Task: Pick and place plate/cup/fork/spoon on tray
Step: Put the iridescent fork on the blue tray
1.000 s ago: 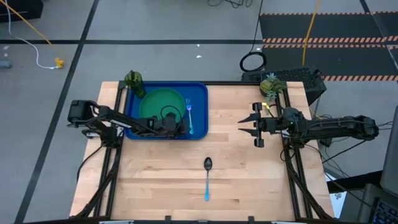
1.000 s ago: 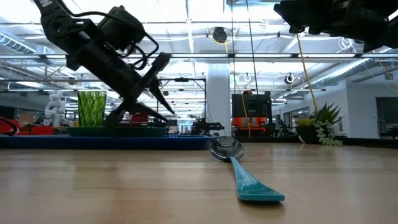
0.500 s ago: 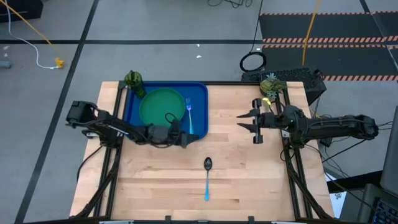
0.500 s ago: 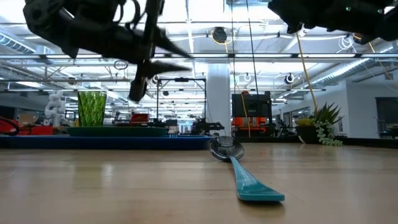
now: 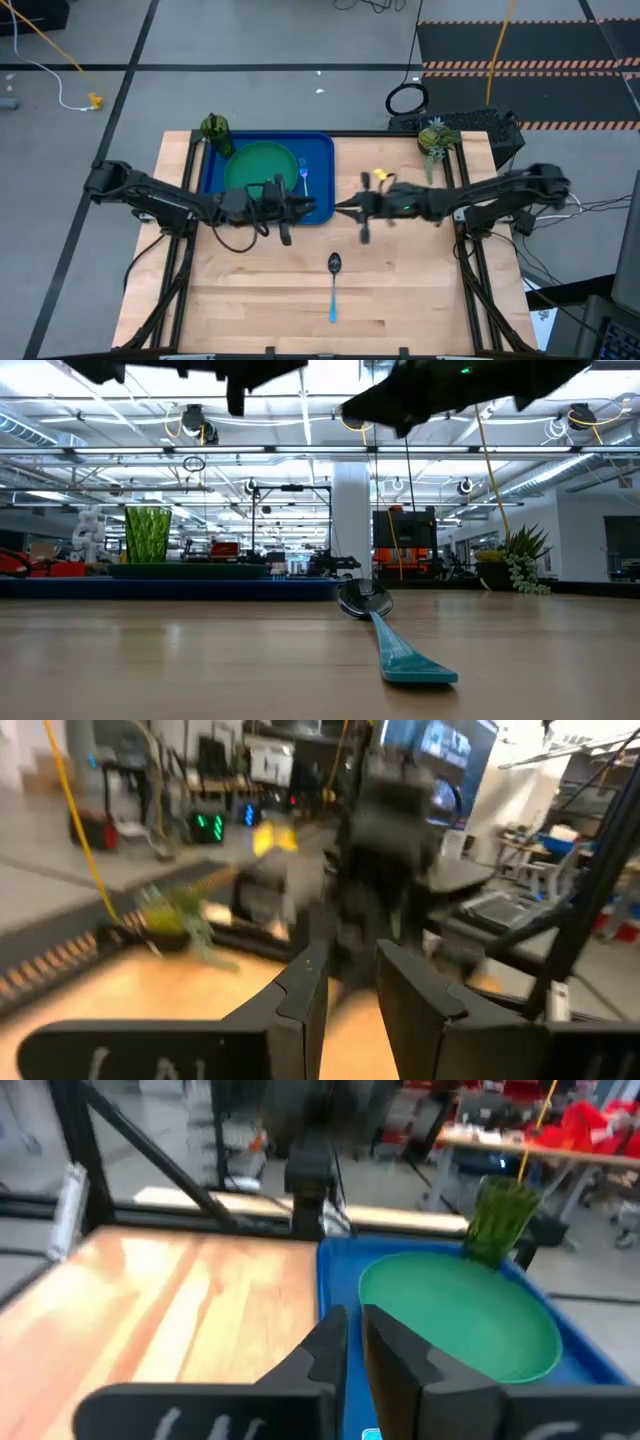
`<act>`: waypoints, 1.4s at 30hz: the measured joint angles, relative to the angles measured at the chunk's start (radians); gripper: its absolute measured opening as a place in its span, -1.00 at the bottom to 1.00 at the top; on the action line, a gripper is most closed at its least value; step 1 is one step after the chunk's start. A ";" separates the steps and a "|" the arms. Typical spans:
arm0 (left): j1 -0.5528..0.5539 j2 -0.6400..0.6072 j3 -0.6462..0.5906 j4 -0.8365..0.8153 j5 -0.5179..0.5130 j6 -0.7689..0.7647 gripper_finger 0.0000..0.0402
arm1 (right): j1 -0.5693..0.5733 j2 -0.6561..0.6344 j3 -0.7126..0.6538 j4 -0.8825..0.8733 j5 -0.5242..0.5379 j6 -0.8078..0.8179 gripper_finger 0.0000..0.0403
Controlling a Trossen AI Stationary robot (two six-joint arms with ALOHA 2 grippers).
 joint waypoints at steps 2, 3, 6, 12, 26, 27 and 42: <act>0.009 -0.045 0.003 -0.026 -0.012 0.041 -0.56 | 0.012 0.090 0.054 -0.003 0.005 0.006 -0.90; 0.014 -0.065 0.005 -0.042 -0.024 0.049 -0.56 | 0.016 0.129 0.081 -0.008 0.005 0.010 -0.91; 0.026 -0.143 0.005 -0.172 -0.067 0.047 -0.56 | 0.021 0.238 0.168 -0.051 0.006 0.019 -0.91; 0.031 -0.221 0.004 -0.389 -0.104 -0.016 -0.56 | 0.017 0.410 0.358 -0.250 0.008 0.010 -0.92; 0.013 -0.267 0.003 -0.649 -0.277 -0.160 -0.56 | -0.111 0.580 0.417 -0.298 -0.026 -0.055 -0.92; 0.013 -0.267 0.003 -0.653 -0.277 -0.160 -0.56 | -0.119 0.594 0.417 -0.277 -0.048 -0.054 -0.92; 0.013 -0.267 0.003 -0.673 -0.293 -0.157 -0.56 | -0.185 0.665 0.416 -0.230 -0.107 -0.063 -0.92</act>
